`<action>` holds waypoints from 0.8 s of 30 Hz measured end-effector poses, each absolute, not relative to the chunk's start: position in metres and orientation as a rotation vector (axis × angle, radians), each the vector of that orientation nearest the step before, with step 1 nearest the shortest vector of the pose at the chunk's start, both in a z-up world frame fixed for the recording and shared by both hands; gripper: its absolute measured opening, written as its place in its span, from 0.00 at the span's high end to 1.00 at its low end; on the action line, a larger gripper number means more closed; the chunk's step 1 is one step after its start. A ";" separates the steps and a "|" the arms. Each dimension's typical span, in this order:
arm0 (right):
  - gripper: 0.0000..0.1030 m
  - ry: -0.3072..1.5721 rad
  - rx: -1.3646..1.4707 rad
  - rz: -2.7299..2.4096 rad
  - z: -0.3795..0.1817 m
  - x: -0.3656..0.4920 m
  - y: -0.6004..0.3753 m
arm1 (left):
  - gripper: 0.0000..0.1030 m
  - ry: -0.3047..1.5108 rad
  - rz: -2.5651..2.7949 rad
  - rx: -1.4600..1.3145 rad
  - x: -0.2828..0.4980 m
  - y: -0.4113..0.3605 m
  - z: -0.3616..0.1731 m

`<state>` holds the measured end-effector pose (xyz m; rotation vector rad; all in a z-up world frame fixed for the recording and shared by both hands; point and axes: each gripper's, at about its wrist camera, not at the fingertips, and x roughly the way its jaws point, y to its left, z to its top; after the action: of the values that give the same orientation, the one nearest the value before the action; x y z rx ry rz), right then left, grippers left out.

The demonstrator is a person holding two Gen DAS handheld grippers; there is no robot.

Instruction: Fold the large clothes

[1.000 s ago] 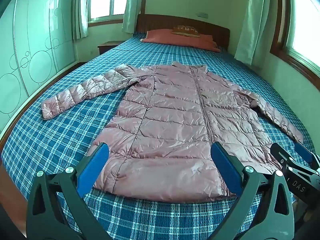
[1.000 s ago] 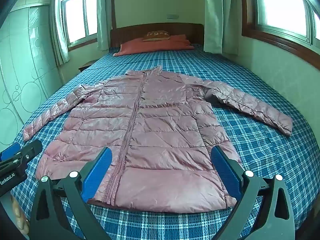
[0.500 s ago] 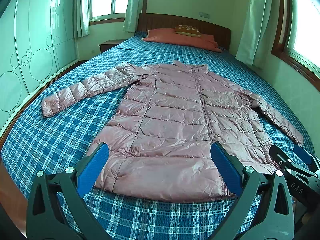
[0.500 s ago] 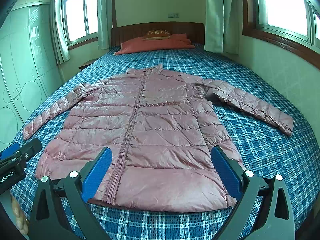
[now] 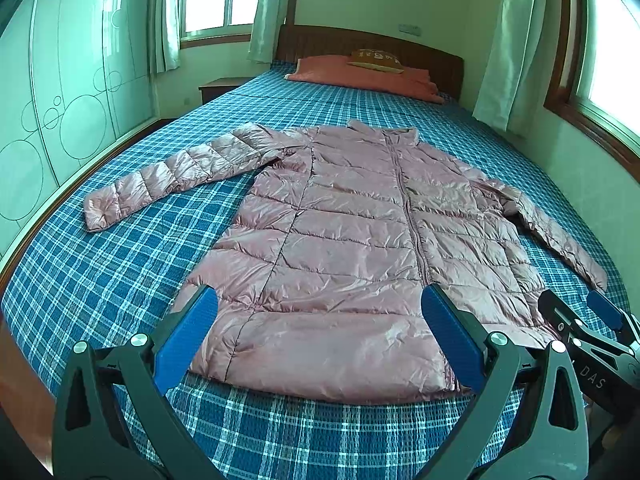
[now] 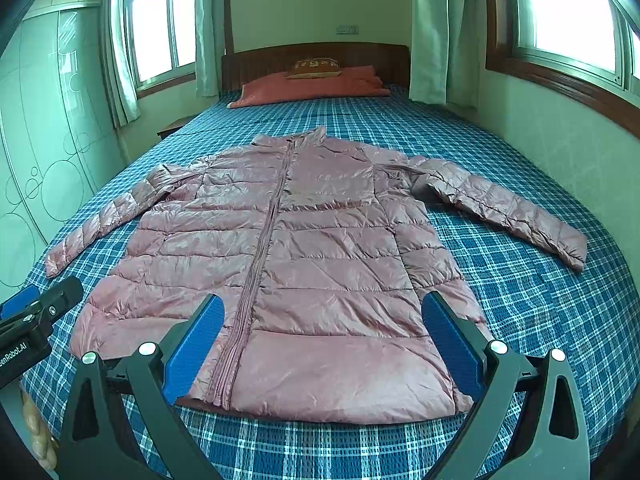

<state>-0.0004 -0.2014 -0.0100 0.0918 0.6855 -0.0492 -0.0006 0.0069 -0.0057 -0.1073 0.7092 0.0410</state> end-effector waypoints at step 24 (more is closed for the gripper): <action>0.05 0.689 0.090 -0.050 -0.011 0.000 -0.201 | 0.02 0.711 0.043 -0.110 -0.003 0.007 -0.010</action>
<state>-0.0003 -0.2009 -0.0114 0.0898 0.6889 -0.0499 -0.0026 0.0071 -0.0099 -0.1104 0.7110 0.0428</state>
